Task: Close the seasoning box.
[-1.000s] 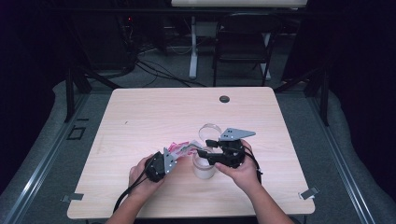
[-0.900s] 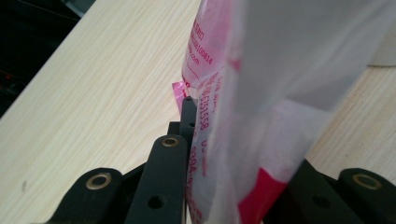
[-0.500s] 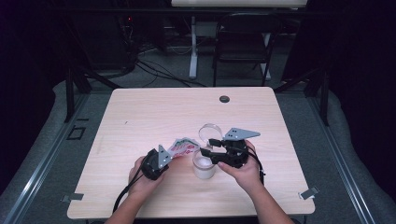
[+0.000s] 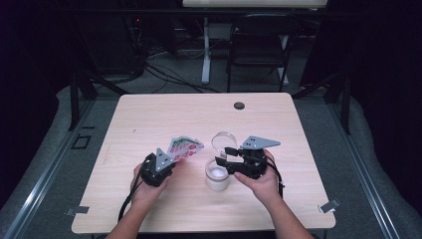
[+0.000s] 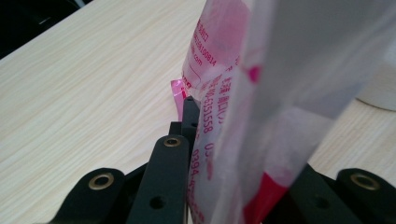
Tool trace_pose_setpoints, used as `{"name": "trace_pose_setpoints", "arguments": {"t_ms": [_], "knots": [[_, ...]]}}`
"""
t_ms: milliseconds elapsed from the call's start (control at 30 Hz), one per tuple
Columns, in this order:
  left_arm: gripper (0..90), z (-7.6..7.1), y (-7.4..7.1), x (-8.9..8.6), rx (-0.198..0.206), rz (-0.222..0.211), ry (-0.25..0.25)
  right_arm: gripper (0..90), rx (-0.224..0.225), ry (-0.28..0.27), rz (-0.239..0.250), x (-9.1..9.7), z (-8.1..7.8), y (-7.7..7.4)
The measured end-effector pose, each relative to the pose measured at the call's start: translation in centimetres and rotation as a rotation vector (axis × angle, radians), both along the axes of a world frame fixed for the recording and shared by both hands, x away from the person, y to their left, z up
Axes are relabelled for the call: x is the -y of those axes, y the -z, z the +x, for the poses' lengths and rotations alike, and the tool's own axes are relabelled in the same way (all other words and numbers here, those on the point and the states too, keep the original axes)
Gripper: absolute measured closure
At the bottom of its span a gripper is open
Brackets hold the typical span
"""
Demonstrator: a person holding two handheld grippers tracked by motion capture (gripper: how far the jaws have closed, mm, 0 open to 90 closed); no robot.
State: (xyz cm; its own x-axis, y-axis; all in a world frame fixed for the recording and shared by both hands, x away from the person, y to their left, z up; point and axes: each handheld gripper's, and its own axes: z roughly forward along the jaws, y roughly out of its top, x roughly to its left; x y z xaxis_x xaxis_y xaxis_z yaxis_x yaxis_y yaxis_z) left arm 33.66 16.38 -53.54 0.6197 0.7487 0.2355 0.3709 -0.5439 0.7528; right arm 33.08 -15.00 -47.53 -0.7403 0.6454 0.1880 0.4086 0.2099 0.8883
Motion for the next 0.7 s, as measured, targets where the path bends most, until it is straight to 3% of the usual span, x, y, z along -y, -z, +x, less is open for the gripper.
{"name": "trace_pose_setpoints", "arguments": {"t_ms": [333, 467, 700], "knots": [[80.1, -0.2, -0.7, -4.5, 0.011, -0.012, -0.112, 50.2, 0.018, -0.012, -0.013, 0.2, 0.3, 0.1], [80.1, -0.4, -0.8, -6.2, 0.008, -0.022, -0.155, 51.6, 0.006, -0.032, 0.005, 0.2, 0.3, 0.2], [80.1, -0.9, -1.0, -8.6, 0.014, -0.030, -0.215, 50.2, -0.015, -0.029, -0.025, 0.0, 0.4, 0.4]]}}
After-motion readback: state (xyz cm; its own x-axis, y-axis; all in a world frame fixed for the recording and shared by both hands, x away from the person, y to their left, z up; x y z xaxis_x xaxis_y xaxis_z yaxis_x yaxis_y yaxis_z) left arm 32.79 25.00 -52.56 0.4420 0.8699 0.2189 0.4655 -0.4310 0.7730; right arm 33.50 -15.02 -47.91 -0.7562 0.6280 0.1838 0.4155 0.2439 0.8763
